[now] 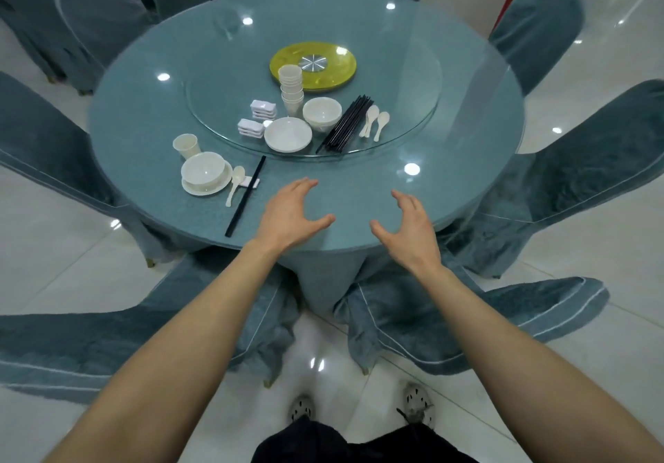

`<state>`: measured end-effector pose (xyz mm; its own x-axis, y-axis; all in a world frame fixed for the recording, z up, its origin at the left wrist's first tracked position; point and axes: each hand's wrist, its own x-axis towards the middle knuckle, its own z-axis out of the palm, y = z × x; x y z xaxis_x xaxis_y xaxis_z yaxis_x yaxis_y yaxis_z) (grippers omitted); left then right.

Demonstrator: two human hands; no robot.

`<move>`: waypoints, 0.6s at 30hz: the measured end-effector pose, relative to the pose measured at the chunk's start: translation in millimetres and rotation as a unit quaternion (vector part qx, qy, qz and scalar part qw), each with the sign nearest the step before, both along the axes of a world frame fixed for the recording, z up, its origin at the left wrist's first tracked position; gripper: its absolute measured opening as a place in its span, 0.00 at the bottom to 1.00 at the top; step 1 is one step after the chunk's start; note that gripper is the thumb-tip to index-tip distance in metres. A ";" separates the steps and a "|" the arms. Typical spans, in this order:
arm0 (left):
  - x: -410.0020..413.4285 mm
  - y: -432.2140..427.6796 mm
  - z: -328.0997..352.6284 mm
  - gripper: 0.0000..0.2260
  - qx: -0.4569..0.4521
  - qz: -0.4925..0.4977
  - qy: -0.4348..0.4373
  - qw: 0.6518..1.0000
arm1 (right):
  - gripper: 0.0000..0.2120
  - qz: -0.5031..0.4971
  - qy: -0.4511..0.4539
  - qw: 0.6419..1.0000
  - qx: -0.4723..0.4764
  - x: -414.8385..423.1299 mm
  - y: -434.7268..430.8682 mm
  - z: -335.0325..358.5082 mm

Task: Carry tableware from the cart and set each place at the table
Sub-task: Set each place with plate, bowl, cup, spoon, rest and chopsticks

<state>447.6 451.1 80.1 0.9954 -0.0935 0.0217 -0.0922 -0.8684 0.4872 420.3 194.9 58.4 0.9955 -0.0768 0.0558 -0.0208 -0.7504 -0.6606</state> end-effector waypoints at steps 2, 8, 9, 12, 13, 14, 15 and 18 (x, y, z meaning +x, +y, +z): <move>1.6 -24.9 -2.3 0.44 -0.003 0.021 -0.001 1.000 | 0.37 0.020 0.000 1.000 0.006 7.8 -22.7 -4.3; -9.6 -94.6 -9.1 0.43 0.005 0.070 0.010 0.998 | 0.37 0.086 0.012 0.996 0.012 28.7 -90.2 -10.7; -13.0 -107.0 -10.1 0.43 0.009 0.073 0.015 0.997 | 0.37 0.096 0.015 0.995 0.011 31.9 -103.8 -10.9; -22.5 -136.2 -10.9 0.41 0.025 0.078 0.023 0.996 | 0.37 0.123 0.019 0.992 0.010 39.4 -137.5 -11.5; -25.2 -144.8 -11.0 0.40 0.027 0.080 0.023 0.996 | 0.37 0.133 0.022 0.991 0.009 41.3 -147.6 -11.0; -27.3 -151.6 -10.7 0.40 0.029 0.080 0.025 0.996 | 0.37 0.144 0.024 0.989 0.008 43.3 -155.7 -11.0; -28.4 -157.6 -10.5 0.40 0.032 0.078 0.026 0.996 | 0.38 0.157 0.027 0.987 0.008 45.5 -162.9 -10.5; -28.5 -170.1 -7.4 0.40 0.040 0.084 0.031 0.995 | 0.38 0.177 0.031 0.984 0.011 52.4 -176.9 -9.8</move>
